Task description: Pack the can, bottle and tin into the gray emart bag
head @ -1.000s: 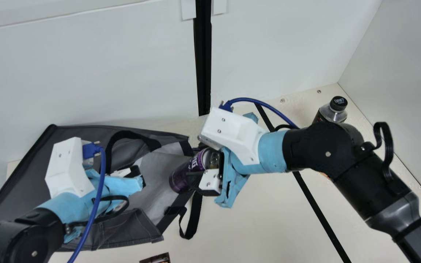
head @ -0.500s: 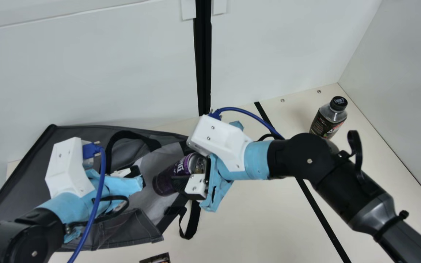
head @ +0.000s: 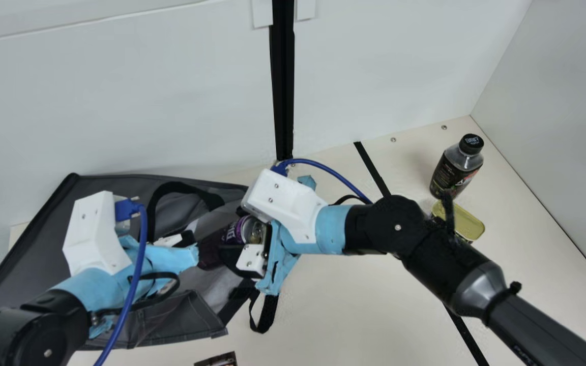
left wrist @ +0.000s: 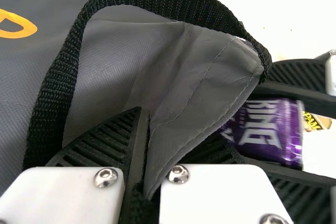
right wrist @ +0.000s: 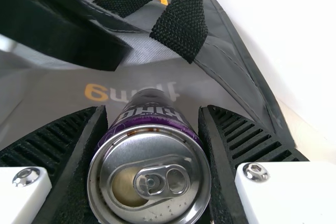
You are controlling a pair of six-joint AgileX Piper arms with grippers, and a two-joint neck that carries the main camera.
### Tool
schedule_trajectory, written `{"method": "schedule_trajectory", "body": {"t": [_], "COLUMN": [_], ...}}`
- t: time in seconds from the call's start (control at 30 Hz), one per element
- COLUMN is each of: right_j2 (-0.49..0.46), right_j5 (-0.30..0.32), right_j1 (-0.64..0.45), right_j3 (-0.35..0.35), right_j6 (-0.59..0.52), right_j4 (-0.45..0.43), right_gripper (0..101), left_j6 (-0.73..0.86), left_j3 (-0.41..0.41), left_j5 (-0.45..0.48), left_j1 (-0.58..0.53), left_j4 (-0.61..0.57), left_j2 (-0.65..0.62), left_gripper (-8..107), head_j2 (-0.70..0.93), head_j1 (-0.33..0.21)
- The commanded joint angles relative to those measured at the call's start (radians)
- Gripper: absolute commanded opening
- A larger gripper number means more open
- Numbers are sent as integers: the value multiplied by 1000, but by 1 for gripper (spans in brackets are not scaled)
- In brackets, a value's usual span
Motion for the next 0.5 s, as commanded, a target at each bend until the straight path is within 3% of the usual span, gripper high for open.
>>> {"method": "schedule_trajectory", "body": {"t": [0.0,0.47], "right_j2": [14,125], "right_j5": [-12,-74], "right_j1": [3,23], "right_j3": [2,6], "right_j6": [-34,-246], "right_j4": [32,224], "right_gripper": [0,0], "left_j6": [0,0], "left_j3": [0,0], "left_j5": [0,0], "left_j1": [0,0], "left_j4": [0,0], "left_j2": [0,0], "left_gripper": [10,10], "head_j2": [-1,-1], "head_j1": [-23,-23]}}
